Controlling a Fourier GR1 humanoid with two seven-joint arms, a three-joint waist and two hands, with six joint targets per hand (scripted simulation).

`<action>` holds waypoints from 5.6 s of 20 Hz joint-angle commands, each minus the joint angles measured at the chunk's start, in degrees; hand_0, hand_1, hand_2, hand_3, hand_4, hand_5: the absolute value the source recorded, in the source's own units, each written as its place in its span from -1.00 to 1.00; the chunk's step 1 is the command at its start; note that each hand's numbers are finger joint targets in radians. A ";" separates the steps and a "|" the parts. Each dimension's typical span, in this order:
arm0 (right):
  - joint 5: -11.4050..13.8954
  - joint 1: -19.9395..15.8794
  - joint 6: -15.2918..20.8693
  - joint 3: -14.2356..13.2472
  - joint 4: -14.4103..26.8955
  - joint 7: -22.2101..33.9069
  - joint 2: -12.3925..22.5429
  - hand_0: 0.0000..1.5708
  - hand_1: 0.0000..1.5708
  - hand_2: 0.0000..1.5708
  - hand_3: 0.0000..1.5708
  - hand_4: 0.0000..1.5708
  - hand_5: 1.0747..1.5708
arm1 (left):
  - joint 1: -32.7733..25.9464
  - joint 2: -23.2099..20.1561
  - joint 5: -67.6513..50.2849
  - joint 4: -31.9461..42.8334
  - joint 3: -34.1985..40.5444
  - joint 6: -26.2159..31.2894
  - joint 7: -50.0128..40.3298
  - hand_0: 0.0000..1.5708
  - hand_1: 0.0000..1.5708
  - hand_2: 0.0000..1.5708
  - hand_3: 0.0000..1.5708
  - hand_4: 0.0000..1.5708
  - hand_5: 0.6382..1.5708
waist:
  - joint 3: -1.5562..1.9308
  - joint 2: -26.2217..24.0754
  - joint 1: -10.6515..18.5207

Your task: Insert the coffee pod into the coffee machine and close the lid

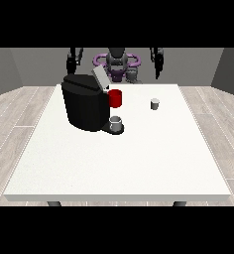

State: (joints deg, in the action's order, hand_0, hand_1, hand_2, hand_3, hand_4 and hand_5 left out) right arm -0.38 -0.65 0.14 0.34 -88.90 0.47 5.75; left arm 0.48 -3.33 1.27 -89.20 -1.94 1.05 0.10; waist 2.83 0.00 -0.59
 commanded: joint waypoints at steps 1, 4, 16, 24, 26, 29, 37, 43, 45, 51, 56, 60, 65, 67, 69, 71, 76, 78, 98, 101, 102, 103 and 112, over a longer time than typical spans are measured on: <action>-2.14 -0.78 -1.43 -2.62 2.46 -3.59 0.79 -1.00 -1.00 -1.00 -1.00 -1.00 1.00 | 1.46 -3.49 2.53 -0.40 -0.20 1.46 1.04 -1.00 -1.00 -1.00 -1.00 -1.00 1.00 | -2.76 1.86 0.26; -2.33 0.82 -1.34 -3.10 3.47 -3.84 0.58 -1.00 -1.00 -1.00 -1.00 -1.00 1.00 | -1.55 -9.95 6.15 -0.74 -1.43 6.33 5.35 -1.00 -1.00 -1.00 -1.00 -1.00 1.00 | -2.80 0.16 1.32; 10.47 -3.27 8.25 4.73 -3.34 -0.57 -3.15 -1.00 -1.00 -1.00 -1.00 -1.00 1.00 | 12.07 -24.40 14.70 15.55 3.28 12.77 5.10 -1.00 -1.00 -1.00 -1.00 -1.00 1.00 | -2.86 6.72 -8.47; 10.17 -6.62 9.79 4.42 -2.59 1.98 -5.61 -1.00 -1.00 -1.00 -1.00 -1.00 1.00 | 17.77 -26.15 20.76 28.41 3.43 12.53 9.90 -1.00 -1.00 -1.00 -1.00 -1.00 1.00 | -2.86 10.47 -8.15; 12.74 -9.09 11.79 3.96 -0.08 1.01 -5.41 -1.00 -1.00 -1.00 -1.00 -1.00 1.00 | 19.67 -23.64 24.03 30.05 1.68 8.69 10.99 -1.00 -1.00 -1.00 -1.00 -1.00 1.00 | -2.86 13.07 -7.59; 10.86 -9.63 9.74 1.11 2.56 2.83 -2.92 -1.00 -1.00 -1.00 -1.00 -1.00 1.00 | 21.00 -22.76 27.17 32.23 0.16 8.88 9.93 -1.00 -1.00 -0.63 -1.00 -1.00 1.00 | -2.84 10.29 -6.64; 10.22 -13.16 10.26 1.01 7.88 1.14 -4.78 -1.00 -1.00 -1.00 -1.00 -1.00 1.00 | 24.67 -20.30 35.84 35.61 -2.31 -1.23 14.19 0.13 0.13 0.23 0.04 -0.51 1.00 | -2.85 12.35 -5.37; 9.41 -12.88 8.58 0.77 10.73 0.05 -4.33 -1.00 -1.00 -1.00 -1.00 -1.00 1.00 | 26.84 -21.08 42.18 40.07 -4.93 -1.13 12.68 0.04 0.04 0.22 0.02 -0.53 1.00 | -2.83 11.14 -6.31; 8.31 -14.02 7.73 -1.32 13.24 -1.72 -2.93 -1.00 -1.00 -1.00 -1.00 -1.00 1.00 | 27.09 -21.68 44.08 39.92 -6.36 0.39 11.85 0.05 0.05 0.27 0.09 -0.57 1.00 | -2.82 11.22 -5.53; 8.68 -14.59 7.85 0.31 14.47 -3.94 -4.89 -1.00 -1.00 -1.00 -1.00 -1.00 1.00 | 30.04 -21.81 47.89 46.66 -6.07 0.63 12.64 0.00 0.00 0.22 0.08 -0.50 1.00 | -2.84 12.37 -6.62; 7.90 -13.09 8.20 0.03 16.20 0.11 -4.90 -1.00 -1.00 -1.00 -1.00 -1.00 1.00 | 28.91 -18.79 49.41 47.74 -6.85 3.16 14.19 0.16 0.16 0.34 0.22 -0.48 1.00 | -2.84 6.86 -5.14; 6.03 -13.07 6.48 -2.58 17.78 -3.33 -2.80 -1.00 -1.00 -1.00 -1.00 -1.00 1.00 | 31.09 -19.07 49.65 49.31 -3.86 -1.46 16.67 0.51 0.51 0.64 0.55 -0.36 1.00 | -2.84 8.88 -6.25; 10.93 -11.89 9.62 0.43 19.26 -0.12 -3.46 -1.00 -1.00 -1.00 -1.00 -1.00 1.00 | 35.28 -16.00 43.08 47.26 -0.99 7.64 16.49 0.85 0.85 0.83 0.73 -0.34 1.00 | -2.85 5.01 -6.73; 9.78 -13.60 11.07 -2.68 23.62 -2.03 -3.25 -1.00 -1.00 -1.00 -1.00 -1.00 1.00 | 34.91 -16.74 43.93 45.24 -1.61 10.61 16.74 0.84 0.84 0.82 0.72 -0.33 1.00 | -2.83 4.62 -3.30; 10.96 -12.12 11.82 -1.90 25.80 -4.25 -3.86 -1.00 -1.00 -1.00 -1.00 -1.00 1.00 | 36.47 -14.83 43.99 43.20 -2.67 13.93 13.66 0.80 0.80 0.78 0.67 -0.34 1.00 | -2.81 2.90 -2.97; 10.95 -13.47 11.73 -2.71 26.42 -0.99 -2.81 -1.00 -1.00 -1.00 -1.00 -1.00 1.00 | 39.57 -16.89 43.22 42.08 -2.41 18.93 13.79 0.75 0.75 0.76 0.69 -0.38 1.00 | -2.81 1.39 -2.49; 11.32 -12.75 9.33 -1.58 26.80 -3.69 -1.78 -1.00 -1.00 -1.00 -1.00 -1.00 1.00 | 43.08 -16.15 42.57 40.62 -0.79 21.39 11.90 0.81 0.81 0.79 0.71 -0.29 1.00 | -2.82 1.65 -4.82; 10.80 -14.94 10.65 -2.43 26.43 -3.76 -2.49 -1.00 -1.00 -1.00 -1.00 -1.00 1.00 | 45.12 -16.05 42.99 40.35 -0.26 22.24 9.85 0.81 0.81 0.79 0.71 -0.29 1.00 | -2.82 2.08 -5.30; 9.71 -19.29 8.68 0.26 15.95 -1.19 -4.10 -1.00 -1.00 -1.00 -1.00 -1.00 1.00 | 62.34 -20.56 40.73 45.94 8.27 24.51 3.16 0.53 0.53 0.61 0.61 -0.38 1.00 | -2.83 8.63 -15.48; 11.34 -20.71 9.38 1.94 14.09 -0.91 -4.76 -1.00 -1.00 -1.00 -1.00 -1.00 1.00 | 65.57 -20.92 39.49 48.12 10.62 24.03 1.92 0.56 0.56 0.64 0.58 -0.39 1.00 | -2.83 11.49 -17.63; 12.96 -21.41 10.80 3.19 14.15 1.08 -5.68 -1.00 -1.00 -1.00 -1.00 -1.00 1.00 | 68.04 -22.36 39.27 48.62 10.87 26.25 1.53 0.56 0.56 0.63 0.57 -0.39 1.00 | -2.83 11.35 -17.49; 12.35 -22.96 11.50 0.80 13.79 0.73 -4.34 -1.00 -1.00 -1.00 -1.00 -0.95 1.00 | 65.88 -22.28 40.59 48.09 9.92 23.57 3.23 0.58 0.58 0.64 0.59 -0.39 1.00 | -2.83 12.96 -16.62; 9.80 -24.03 8.65 -2.42 15.16 -0.89 -1.29 -1.00 -1.00 -1.00 -1.00 -1.00 1.00 | 69.04 -21.84 41.23 48.84 9.28 23.69 3.82 0.50 0.50 0.58 0.55 -0.41 1.00 | -2.81 16.46 -16.89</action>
State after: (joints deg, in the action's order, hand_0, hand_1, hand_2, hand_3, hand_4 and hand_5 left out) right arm 9.84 -24.13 9.30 -1.05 -74.24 0.33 3.42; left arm 68.72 -25.13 41.86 -40.54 7.88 25.21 3.00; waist 0.01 14.77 -17.63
